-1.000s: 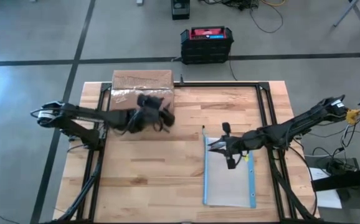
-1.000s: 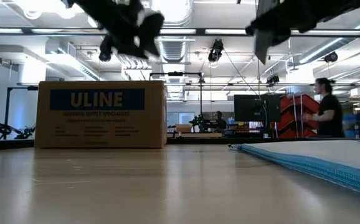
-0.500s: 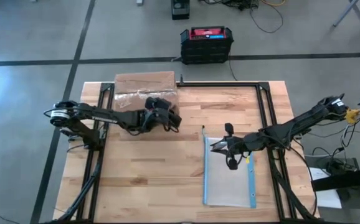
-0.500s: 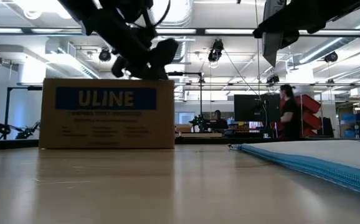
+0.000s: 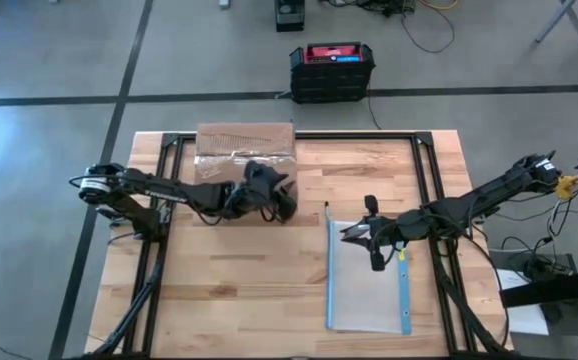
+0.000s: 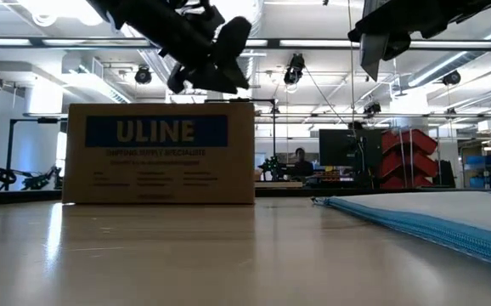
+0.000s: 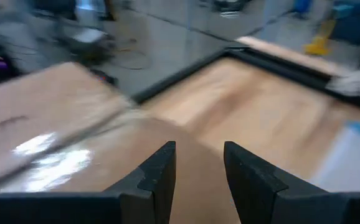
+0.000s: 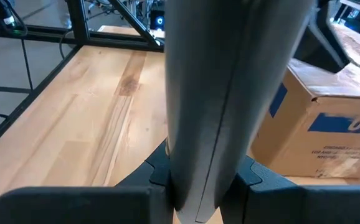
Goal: Pack items into zip bag
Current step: Open the cardboard box using a gray knife
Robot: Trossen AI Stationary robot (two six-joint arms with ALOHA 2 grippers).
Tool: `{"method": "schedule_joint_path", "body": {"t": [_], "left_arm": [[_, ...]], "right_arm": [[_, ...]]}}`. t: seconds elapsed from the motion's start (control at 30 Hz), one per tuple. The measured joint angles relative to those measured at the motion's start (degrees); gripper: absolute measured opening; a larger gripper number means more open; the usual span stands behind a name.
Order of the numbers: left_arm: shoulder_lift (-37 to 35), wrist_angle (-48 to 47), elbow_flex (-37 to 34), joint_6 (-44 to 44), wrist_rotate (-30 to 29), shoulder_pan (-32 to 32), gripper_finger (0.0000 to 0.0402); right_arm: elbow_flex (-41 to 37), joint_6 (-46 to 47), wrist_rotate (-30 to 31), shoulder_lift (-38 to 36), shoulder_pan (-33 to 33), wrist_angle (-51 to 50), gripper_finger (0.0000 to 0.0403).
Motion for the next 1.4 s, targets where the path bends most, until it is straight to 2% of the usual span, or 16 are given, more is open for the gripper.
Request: {"method": "schedule_joint_path", "body": {"t": [0.07,0.2,0.57,0.7,0.8,0.93,1.1,1.27,1.4], "left_arm": [[0.8,-1.3,0.0,-0.6,-2.0,0.3,0.0119],[3.4,-0.1,-0.1,-1.9,-0.5,0.0,0.0119],[11.9,19.4,0.1,-0.5,2.6,-7.4,0.0119],[12.6,25.0,0.0,1.4,3.3,-10.6,0.0119],[10.3,23.8,-0.2,4.8,3.5,-11.8,0.0119],[1.6,13.0,-0.2,7.0,2.0,-10.2,0.0119],[-11.0,-13.0,-0.2,5.5,0.2,-7.2,0.0119],[-20.9,-41.4,-0.2,-7.1,-10.8,-5.9,0.0119],[-26.5,-57.7,-0.2,-19.6,-11.9,-5.9,0.0119]], "right_arm": [[0.0,0.3,0.0,0.1,0.0,0.0,0.0057],[0.0,1.2,-0.1,0.2,0.0,-0.3,0.0057],[0.0,1.2,0.0,0.4,0.0,-0.2,0.0057],[0.0,1.6,0.0,0.4,0.0,0.1,0.0057],[0.0,2.0,0.4,0.4,0.0,0.3,0.0057],[0.3,1.8,1.6,0.6,0.0,-0.2,0.0057],[0.7,2.1,1.9,1.7,-1.0,-0.4,0.0057],[0.7,2.3,2.2,5.6,-7.2,-1.5,0.0057],[0.7,1.0,0.1,9.3,-15.5,-1.6,0.0057]]}}
